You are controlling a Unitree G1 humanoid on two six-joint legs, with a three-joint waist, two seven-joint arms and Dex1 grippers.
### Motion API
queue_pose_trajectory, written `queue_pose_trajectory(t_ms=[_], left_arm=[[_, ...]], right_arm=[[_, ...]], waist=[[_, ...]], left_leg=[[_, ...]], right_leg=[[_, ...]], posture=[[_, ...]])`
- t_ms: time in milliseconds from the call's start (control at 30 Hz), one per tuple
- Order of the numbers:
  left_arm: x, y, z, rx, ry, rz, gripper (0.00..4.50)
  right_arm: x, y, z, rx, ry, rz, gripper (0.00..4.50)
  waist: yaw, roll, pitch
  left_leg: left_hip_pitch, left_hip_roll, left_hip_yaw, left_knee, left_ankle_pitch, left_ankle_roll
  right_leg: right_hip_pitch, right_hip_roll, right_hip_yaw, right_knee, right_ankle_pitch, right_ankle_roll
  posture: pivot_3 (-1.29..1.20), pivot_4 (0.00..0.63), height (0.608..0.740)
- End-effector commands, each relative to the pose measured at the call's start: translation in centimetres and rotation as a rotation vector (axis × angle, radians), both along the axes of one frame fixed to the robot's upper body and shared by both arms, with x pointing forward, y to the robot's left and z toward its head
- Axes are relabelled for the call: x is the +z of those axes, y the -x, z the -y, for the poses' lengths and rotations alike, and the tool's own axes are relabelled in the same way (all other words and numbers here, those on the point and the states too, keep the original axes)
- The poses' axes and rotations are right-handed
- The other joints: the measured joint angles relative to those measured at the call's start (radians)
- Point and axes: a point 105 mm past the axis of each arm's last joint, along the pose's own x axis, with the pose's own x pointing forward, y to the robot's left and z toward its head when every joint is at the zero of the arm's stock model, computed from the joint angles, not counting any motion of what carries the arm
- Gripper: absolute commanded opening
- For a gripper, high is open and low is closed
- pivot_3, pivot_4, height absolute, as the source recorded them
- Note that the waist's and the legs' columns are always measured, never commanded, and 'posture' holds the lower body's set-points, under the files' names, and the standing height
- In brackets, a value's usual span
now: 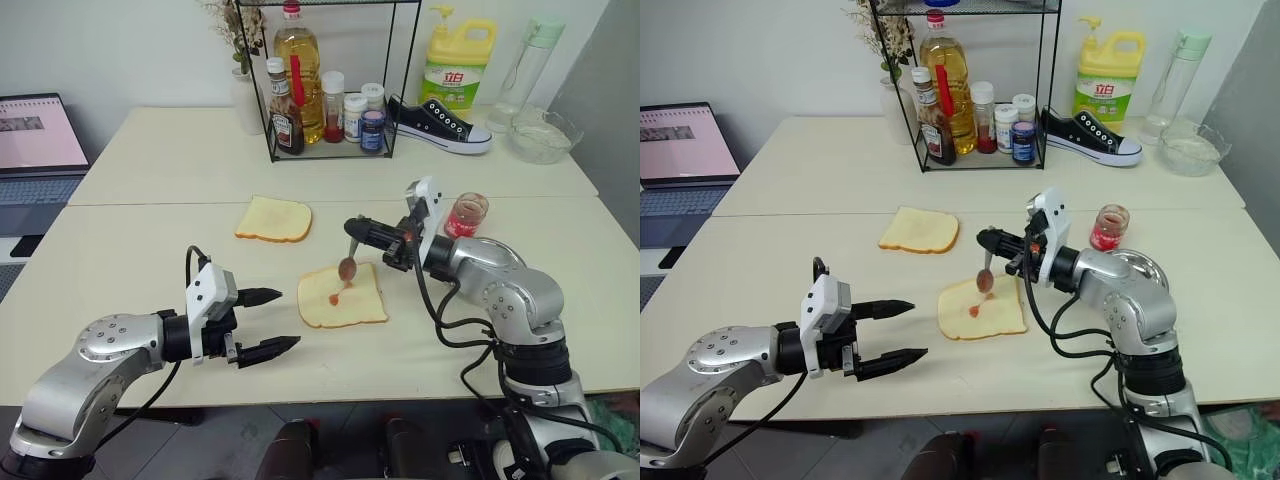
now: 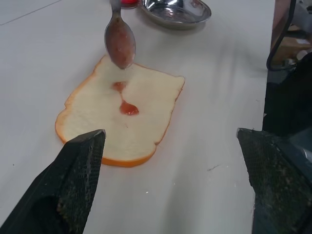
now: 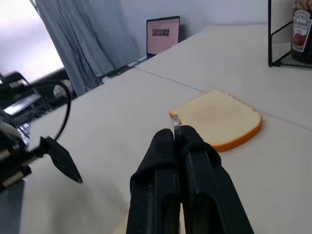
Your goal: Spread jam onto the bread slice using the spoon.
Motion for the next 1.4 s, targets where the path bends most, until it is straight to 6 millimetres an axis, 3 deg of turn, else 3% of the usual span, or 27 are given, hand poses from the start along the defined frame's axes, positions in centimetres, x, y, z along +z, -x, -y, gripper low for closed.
queue_pose_trajectory(t_ms=[33, 400, 733, 1200, 1400], left_arm=[[0.6, 0.0, 0.1, -0.016, -0.004, 0.035, 4.5], [0.6, 0.2, 0.1, -0.015, -0.008, 0.031, 4.5], [0.6, 0.3, 0.2, -0.022, -0.008, 0.028, 4.5], [0.5, 0.1, 0.5, -0.03, -0.003, 0.029, 4.5], [0.5, 0.1, 0.4, -0.03, -0.005, 0.03, 4.5]], right_arm=[[0.4, 0.1, 0.0, 0.009, -0.079, -0.07, 0.05], [-3.0, -0.6, -0.9, -0.017, -0.13, -0.279, 0.05], [-5.1, -1.5, 0.4, -0.086, -0.088, -0.306, 0.05], [-4.3, -4.5, 4.4, -0.252, -0.073, -0.25, 0.05], [-3.3, -4.6, 5.6, -0.256, -0.071, -0.222, 0.05]], waist=[[0.0, 0.0, 0.0], [-0.001, 0.0, 0.0], [-0.001, 0.0, 0.0], [0.0, 0.0, 0.0], [0.0, 0.0, 0.0]], left_leg=[[0.0, 0.0, 0.0, 0.0, 0.0, 0.0], [0.0, 0.0, 0.0, 0.0, 0.0, 0.0], [0.0, 0.0, 0.001, 0.0, 0.0, 0.0], [0.0, -0.001, 0.001, 0.0, 0.0, 0.0], [0.0, -0.001, 0.001, 0.0, 0.0, 0.0]], right_leg=[[0.0, 0.0, 0.0, 0.0, 0.0, 0.0], [0.0, 0.001, 0.0, 0.0, 0.0, 0.0], [0.0, 0.001, 0.0, 0.0, 0.0, 0.0], [0.0, 0.001, -0.001, 0.0, 0.0, 0.0], [0.0, 0.001, -0.002, 0.0, 0.0, 0.0]], posture=[[0.0, 0.15, 0.74], [0.0, 0.15, 0.74], [0.0, 0.15, 0.74], [0.0, 0.15, 0.74], [0.0, 0.15, 0.74]])
